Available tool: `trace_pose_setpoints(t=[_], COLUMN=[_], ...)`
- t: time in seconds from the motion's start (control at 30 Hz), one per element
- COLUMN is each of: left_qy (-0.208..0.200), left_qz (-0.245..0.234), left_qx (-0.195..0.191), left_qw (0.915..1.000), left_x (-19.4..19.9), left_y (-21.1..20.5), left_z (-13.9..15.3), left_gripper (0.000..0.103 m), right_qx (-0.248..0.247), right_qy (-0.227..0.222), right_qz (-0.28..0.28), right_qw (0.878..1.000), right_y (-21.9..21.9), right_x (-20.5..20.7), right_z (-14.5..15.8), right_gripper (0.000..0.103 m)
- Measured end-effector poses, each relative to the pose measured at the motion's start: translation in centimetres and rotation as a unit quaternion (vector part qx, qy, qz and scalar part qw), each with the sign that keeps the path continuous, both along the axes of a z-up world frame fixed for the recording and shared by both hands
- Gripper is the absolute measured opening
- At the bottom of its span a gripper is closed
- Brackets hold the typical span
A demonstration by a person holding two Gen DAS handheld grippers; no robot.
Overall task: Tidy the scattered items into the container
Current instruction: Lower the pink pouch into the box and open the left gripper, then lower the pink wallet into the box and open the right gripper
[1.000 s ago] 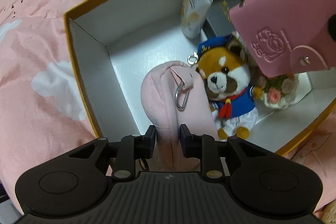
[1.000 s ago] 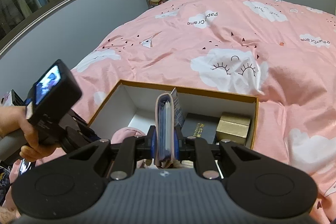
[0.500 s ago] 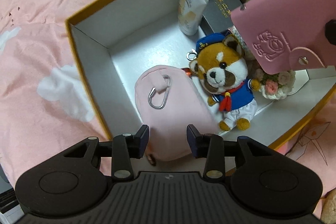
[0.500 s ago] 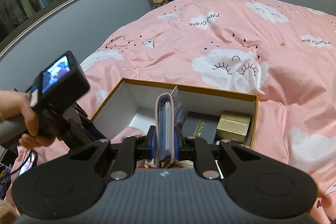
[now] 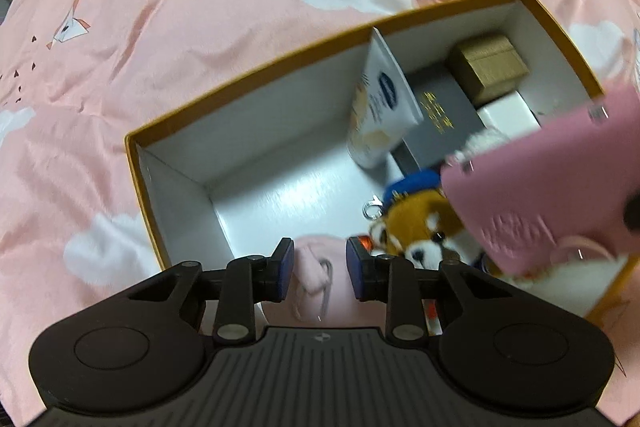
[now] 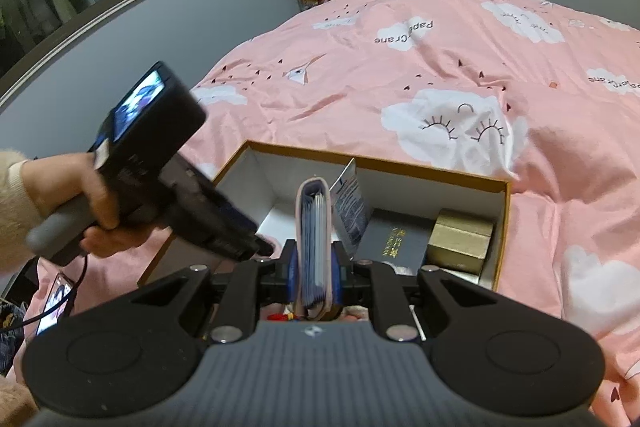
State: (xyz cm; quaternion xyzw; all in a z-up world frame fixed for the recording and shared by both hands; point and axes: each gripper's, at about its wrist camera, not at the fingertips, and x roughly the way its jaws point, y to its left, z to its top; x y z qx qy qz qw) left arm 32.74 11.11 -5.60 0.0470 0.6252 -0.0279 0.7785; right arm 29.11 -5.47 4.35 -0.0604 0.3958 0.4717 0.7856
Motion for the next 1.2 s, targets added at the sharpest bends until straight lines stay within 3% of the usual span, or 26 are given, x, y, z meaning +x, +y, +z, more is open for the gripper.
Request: trace_pose_setpoints(t=[0.13,0.3,0.43,0.6,0.77,0.97,1.2], left_qy=[0.023,0.053,0.036,-0.009,-0.056,-0.076,-0.089], left_qz=[0.010,0.008,0.014,0.027,0.030,0.030,0.026], left_qx=[-0.013,-0.039,-0.046,-0.061,-0.049,-0.052,-0.064], left_qw=[0.9996,0.9978,0.9982,0.9978,0.9967,0.9953,0.9936], left_x=[0.5,0.1,-0.2,-2.0,-4.0,-5.5,-7.2], left_y=[0.6,0.6,0.9,2.4,3.8,4.8,5.4], left_z=[-1.5,-2.6,-2.0,1.2,4.1,6.0,6.1], left_gripper=[0.026,0.024,0.024,0.024,0.024,0.024,0.024], right_qx=[0.000,-0.007,-0.011,-0.014,-0.020,-0.035,-0.082], right_qy=[0.009,0.013,0.021,0.026,0.044,0.076,0.095], right_qz=[0.012,0.030,0.045,0.067,0.097,0.168,0.273], right_qw=[1.000,0.999,0.999,0.997,0.994,0.982,0.954], right_y=[0.3,0.9,1.4,2.3,4.0,7.4,12.0], right_x=[0.0,0.0,0.0,0.0,0.4,0.0,-0.5], right_z=[-0.1,-0.3,-0.4,-0.2,-0.4,-0.8,-1.5], right_gripper=[0.018,0.018,0.018,0.018,0.018,0.018,0.018])
